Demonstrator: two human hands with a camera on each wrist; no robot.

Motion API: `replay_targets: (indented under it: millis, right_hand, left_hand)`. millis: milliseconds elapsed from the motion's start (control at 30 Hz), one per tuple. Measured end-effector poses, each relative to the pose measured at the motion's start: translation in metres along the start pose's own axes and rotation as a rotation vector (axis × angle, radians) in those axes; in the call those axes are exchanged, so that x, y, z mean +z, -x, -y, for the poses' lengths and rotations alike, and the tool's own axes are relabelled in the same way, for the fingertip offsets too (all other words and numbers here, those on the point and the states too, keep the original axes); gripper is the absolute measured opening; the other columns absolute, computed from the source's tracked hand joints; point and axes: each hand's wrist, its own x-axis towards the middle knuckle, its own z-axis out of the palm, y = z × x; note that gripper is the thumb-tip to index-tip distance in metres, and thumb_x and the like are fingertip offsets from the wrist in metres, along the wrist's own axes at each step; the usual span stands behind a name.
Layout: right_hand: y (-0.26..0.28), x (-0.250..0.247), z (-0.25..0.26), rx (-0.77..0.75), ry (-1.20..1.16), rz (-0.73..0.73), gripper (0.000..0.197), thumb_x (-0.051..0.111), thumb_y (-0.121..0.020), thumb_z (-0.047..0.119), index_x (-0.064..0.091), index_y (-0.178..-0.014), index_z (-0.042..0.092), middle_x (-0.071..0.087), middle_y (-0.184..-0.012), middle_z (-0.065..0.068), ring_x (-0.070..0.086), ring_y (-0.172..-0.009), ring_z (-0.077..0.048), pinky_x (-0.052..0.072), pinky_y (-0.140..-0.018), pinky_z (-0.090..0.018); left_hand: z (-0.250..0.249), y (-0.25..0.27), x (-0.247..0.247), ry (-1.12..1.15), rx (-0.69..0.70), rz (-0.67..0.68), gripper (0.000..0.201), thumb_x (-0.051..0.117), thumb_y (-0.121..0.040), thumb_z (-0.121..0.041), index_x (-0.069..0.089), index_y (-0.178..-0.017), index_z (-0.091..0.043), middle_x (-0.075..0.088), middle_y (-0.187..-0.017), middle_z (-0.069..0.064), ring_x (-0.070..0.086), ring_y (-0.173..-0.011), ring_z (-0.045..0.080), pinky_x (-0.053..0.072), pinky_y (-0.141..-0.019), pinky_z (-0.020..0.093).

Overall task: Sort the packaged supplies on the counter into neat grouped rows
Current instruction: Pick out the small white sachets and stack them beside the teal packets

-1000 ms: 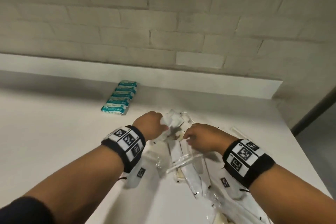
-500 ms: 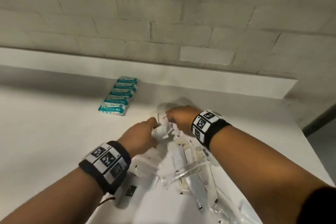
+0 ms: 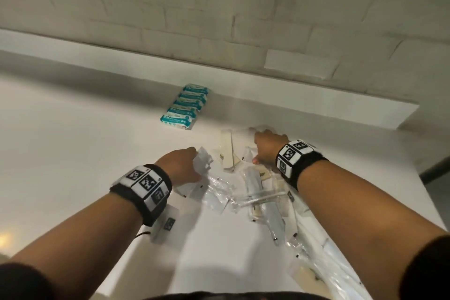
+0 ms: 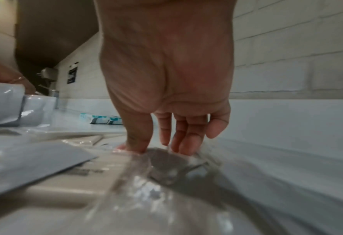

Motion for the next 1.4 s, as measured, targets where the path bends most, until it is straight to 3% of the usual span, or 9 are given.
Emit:
replay_targets:
  millis: [200, 433, 633, 767, 867, 967, 1100, 1233, 1400]
  right_hand:
    - [0.018, 0.0, -0.003, 0.039, 0.052, 0.041, 0.031, 0.06, -0.087, 0.042, 0.062, -0.107, 0.018, 0.06, -0.117, -0.006, 0.051, -0.115, -0.029, 0.035, -0.092, -0.04]
    - [0.072, -0.035, -0.07, 0.07, -0.639, -0.232, 0.015, 0.056, -0.094, 0.022, 0.056, -0.106, 0.013, 0.058, -0.094, -0.003, 0.056, -0.086, -0.022, 0.04, -0.07, -0.027]
    - [0.144, -0.012, -0.136, 0.353, -0.442, -0.02, 0.036, 0.044, -0.1, 0.029, 0.052, -0.124, 0.004, 0.06, -0.111, -0.016, 0.051, -0.087, -0.022, 0.037, -0.073, -0.026]
    - [0.187, 0.007, -0.146, 0.476, -0.63, 0.043, 0.049, 0.054, -0.094, 0.044, 0.053, -0.125, 0.006, 0.059, -0.108, -0.009, 0.057, -0.093, -0.025, 0.042, -0.078, -0.028]
    - [0.206, 0.018, -0.151, 0.466, -0.782, 0.072, 0.041, 0.074, -0.081, 0.037, 0.058, -0.105, 0.008, 0.057, -0.073, -0.001, 0.049, -0.057, -0.015, 0.038, -0.051, -0.023]
    - [0.213, 0.025, -0.156, 0.455, -0.651, 0.082, 0.044, 0.077, -0.078, 0.026, 0.053, -0.113, 0.013, 0.057, -0.087, 0.0, 0.049, -0.063, -0.013, 0.035, -0.044, -0.021]
    - [0.225, 0.027, -0.167, 0.43, -0.542, -0.009, 0.056, 0.074, -0.078, 0.02, 0.049, -0.128, 0.015, 0.054, -0.112, -0.004, 0.05, -0.083, -0.017, 0.031, -0.048, -0.021]
    - [0.246, 0.025, -0.171, 0.367, -0.426, 0.178, 0.045, 0.078, -0.074, 0.019, 0.054, -0.112, 0.022, 0.055, -0.096, 0.004, 0.045, -0.061, -0.005, 0.032, -0.047, -0.018]
    - [0.269, 0.048, -0.16, 0.241, -0.124, 0.463, 0.06, 0.082, -0.065, 0.027, 0.051, -0.117, 0.025, 0.054, -0.112, 0.005, 0.057, -0.107, -0.024, 0.049, -0.087, -0.036]
  left_hand:
    - [0.004, 0.007, 0.008, 0.112, 0.034, -0.027, 0.042, 0.061, -0.085, -0.042, 0.052, -0.116, -0.016, 0.063, -0.108, 0.004, 0.057, -0.091, 0.021, 0.045, -0.078, 0.032]
    - [-0.011, 0.017, -0.002, 0.263, 0.122, -0.208, 0.018, 0.059, -0.087, -0.027, 0.046, -0.077, -0.019, 0.061, -0.078, 0.002, 0.059, -0.07, 0.021, 0.041, -0.055, 0.028]
    - [-0.076, 0.018, 0.017, 0.315, 0.376, -0.128, 0.022, 0.052, -0.091, -0.017, 0.045, -0.111, -0.025, 0.062, -0.095, 0.002, 0.058, -0.072, 0.016, 0.042, -0.058, 0.025]
    - [-0.119, 0.02, 0.042, 0.164, 0.505, -0.071, 0.016, 0.052, -0.09, -0.029, 0.054, -0.103, -0.02, 0.06, -0.103, 0.001, 0.053, -0.083, 0.017, 0.037, -0.066, 0.028]
    - [-0.14, 0.024, 0.06, 0.13, 0.551, -0.016, 0.03, 0.057, -0.083, -0.04, 0.054, -0.106, -0.02, 0.058, -0.101, -0.001, 0.056, -0.09, 0.019, 0.044, -0.074, 0.032]
    - [-0.143, 0.026, 0.069, 0.01, 0.556, 0.014, 0.04, 0.06, -0.082, -0.036, 0.05, -0.117, -0.02, 0.057, -0.11, 0.002, 0.055, -0.095, 0.018, 0.047, -0.08, 0.03]
    - [-0.133, 0.02, 0.068, -0.048, 0.468, -0.055, 0.043, 0.059, -0.084, -0.029, 0.048, -0.123, -0.016, 0.056, -0.116, 0.005, 0.055, -0.104, 0.021, 0.044, -0.084, 0.029]
    - [-0.141, 0.024, 0.066, -0.041, 0.469, -0.145, 0.03, 0.054, -0.09, -0.031, 0.051, -0.113, -0.012, 0.058, -0.11, 0.008, 0.056, -0.098, 0.024, 0.043, -0.079, 0.031]
    - [-0.189, 0.038, 0.076, 0.04, 0.585, -0.139, 0.018, 0.053, -0.094, -0.034, 0.045, -0.087, -0.019, 0.047, -0.079, -0.005, 0.049, -0.072, 0.016, 0.031, -0.056, 0.026]
